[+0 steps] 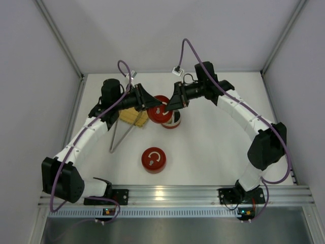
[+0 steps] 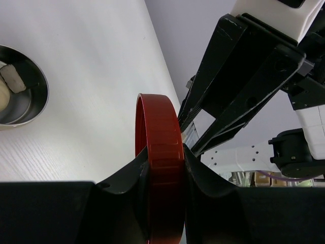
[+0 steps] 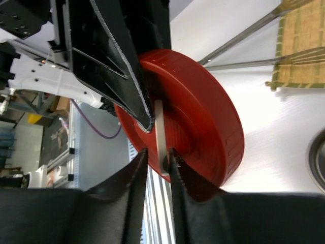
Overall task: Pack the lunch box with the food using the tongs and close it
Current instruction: Pick up the box lid from the center of the board.
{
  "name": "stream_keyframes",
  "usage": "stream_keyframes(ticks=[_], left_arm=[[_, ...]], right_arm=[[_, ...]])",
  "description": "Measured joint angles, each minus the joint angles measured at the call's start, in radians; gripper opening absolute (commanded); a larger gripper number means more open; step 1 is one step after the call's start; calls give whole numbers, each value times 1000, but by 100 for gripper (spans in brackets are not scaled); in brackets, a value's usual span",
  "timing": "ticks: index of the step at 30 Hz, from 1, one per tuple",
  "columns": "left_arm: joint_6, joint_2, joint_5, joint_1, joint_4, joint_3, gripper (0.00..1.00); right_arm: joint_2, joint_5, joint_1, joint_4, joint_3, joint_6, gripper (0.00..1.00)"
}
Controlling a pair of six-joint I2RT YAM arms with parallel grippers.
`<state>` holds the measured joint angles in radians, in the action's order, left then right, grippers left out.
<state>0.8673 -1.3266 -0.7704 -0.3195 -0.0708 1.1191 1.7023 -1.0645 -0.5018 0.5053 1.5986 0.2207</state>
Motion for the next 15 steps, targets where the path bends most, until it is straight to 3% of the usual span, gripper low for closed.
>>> stream_keyframes(ticks=[15], left_arm=[[34,2,-7,5,70,-43,0]], right_arm=[[5,142,-24,8,86,-20,15]])
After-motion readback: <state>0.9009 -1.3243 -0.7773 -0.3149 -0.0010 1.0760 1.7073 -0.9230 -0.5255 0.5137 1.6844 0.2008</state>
